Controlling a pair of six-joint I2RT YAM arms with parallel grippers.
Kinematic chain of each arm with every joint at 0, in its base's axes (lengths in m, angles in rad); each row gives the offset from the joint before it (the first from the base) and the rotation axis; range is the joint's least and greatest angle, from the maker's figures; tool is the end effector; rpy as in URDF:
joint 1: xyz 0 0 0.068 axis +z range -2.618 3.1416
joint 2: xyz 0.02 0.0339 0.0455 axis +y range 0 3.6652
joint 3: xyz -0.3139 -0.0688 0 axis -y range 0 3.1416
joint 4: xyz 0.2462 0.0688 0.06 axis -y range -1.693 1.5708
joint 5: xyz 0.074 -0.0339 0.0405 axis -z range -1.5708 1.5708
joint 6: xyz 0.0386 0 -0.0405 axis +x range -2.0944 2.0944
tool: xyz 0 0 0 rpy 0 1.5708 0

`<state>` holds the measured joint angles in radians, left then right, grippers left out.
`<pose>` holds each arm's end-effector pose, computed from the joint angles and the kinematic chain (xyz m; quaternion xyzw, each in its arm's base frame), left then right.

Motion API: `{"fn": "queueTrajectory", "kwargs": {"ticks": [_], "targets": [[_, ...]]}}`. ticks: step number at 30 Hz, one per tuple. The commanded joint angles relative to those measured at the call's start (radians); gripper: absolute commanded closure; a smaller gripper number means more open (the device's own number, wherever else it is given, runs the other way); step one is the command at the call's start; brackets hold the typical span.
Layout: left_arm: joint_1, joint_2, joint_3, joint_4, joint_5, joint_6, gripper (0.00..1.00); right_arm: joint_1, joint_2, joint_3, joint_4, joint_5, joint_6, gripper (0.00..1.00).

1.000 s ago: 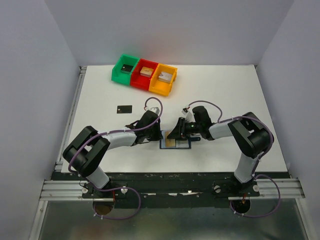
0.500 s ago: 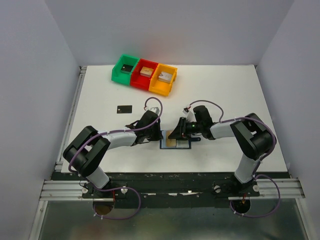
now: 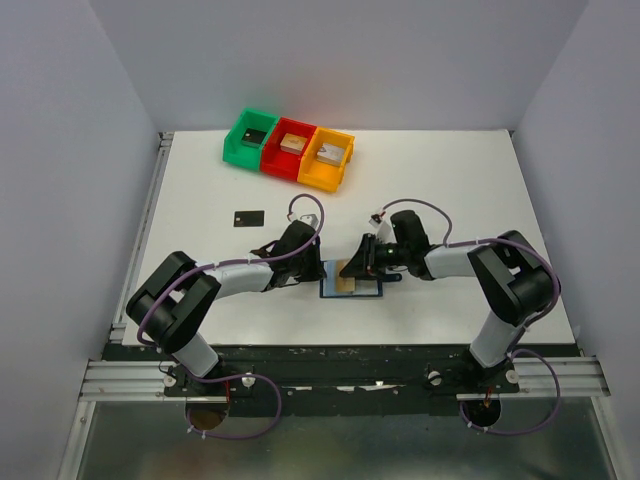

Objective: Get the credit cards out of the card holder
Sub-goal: Remove the credit card from the card holder.

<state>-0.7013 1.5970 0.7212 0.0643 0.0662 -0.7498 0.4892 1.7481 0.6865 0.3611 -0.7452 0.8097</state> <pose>0.2348 -0.2016 0.1950 -0.0102 0.9283 -0.2688 0.2567 0.2755 0.1763 0.1708 -0.0167 0.8583 0.5003 0.1131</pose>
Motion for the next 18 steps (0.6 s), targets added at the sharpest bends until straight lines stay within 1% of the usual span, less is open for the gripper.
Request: {"fn": "queueTrajectory", "kwargs": {"ticks": [1, 12, 18], "targets": [[0.000, 0.034, -0.032, -0.063, -0.005, -0.002, 1.00, -0.012, -0.033, -0.018, -0.014, 0.020, -0.020, 0.66], [0.002, 0.026, -0.040, -0.061, -0.009, -0.005, 1.00, -0.024, -0.044, -0.030, -0.024, 0.029, -0.026, 0.69], [0.000, 0.020, -0.043, -0.063, -0.014, -0.006, 1.00, -0.034, -0.056, -0.036, -0.025, 0.029, -0.029, 0.73]]}}
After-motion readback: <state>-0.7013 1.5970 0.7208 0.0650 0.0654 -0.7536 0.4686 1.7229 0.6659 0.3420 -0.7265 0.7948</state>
